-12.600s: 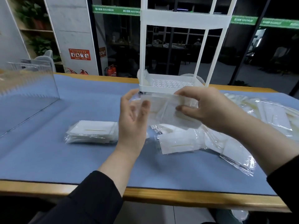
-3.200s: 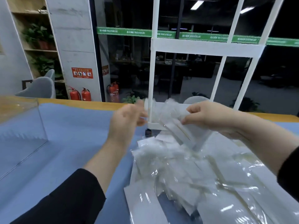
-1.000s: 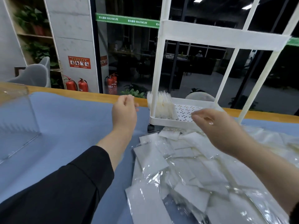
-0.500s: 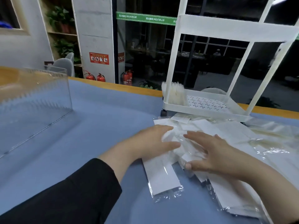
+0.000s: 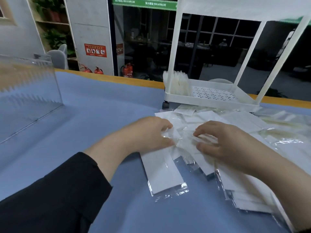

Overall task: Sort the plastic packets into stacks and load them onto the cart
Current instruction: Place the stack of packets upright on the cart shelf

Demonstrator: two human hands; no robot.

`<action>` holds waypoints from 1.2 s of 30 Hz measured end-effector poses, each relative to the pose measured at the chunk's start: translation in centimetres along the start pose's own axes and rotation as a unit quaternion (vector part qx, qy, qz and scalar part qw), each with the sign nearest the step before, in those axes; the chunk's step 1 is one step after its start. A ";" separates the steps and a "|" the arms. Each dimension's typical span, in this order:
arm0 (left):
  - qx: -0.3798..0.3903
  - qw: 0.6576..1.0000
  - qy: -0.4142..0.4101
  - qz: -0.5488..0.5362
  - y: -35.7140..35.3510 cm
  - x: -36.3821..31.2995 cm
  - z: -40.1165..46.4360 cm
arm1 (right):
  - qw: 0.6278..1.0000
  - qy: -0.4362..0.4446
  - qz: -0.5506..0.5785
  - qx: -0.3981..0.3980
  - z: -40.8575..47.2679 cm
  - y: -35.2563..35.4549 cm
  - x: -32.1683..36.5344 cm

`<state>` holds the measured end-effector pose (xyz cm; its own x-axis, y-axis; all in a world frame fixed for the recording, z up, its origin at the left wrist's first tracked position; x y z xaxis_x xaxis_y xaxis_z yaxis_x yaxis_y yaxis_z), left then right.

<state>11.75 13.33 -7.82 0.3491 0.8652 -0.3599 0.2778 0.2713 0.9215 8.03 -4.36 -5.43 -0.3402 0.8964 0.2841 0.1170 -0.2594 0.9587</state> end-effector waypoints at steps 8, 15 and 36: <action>-0.098 0.995 0.001 0.017 2.3 -0.2 -0.4 | 0.999 0.014 0.030 0.000 -0.3 0.2 -0.1; -0.347 0.892 -0.076 -0.280 6.5 0.5 -3.2 | 0.991 0.046 0.089 -0.089 -1.3 2.5 1.2; -0.330 0.801 -0.007 -0.499 6.4 3.2 -3.3 | 0.951 0.067 0.269 -0.136 -1.9 1.5 4.6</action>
<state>11.67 19.25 -2.58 0.2590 0.0750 -0.9629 -0.1070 0.9931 0.0486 4.85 -1.35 -2.65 -0.4168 0.5594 0.7165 0.0678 -0.7668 0.6382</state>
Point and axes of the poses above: each hand's wrist, its own z-axis towards the middle knuckle, its own y-axis out of the back of the hand, x = y × z, the point moved 8 cm from there along z, towards the middle knuckle, and after that the axes turned 8 degrees about x, right-handed, at the moved point
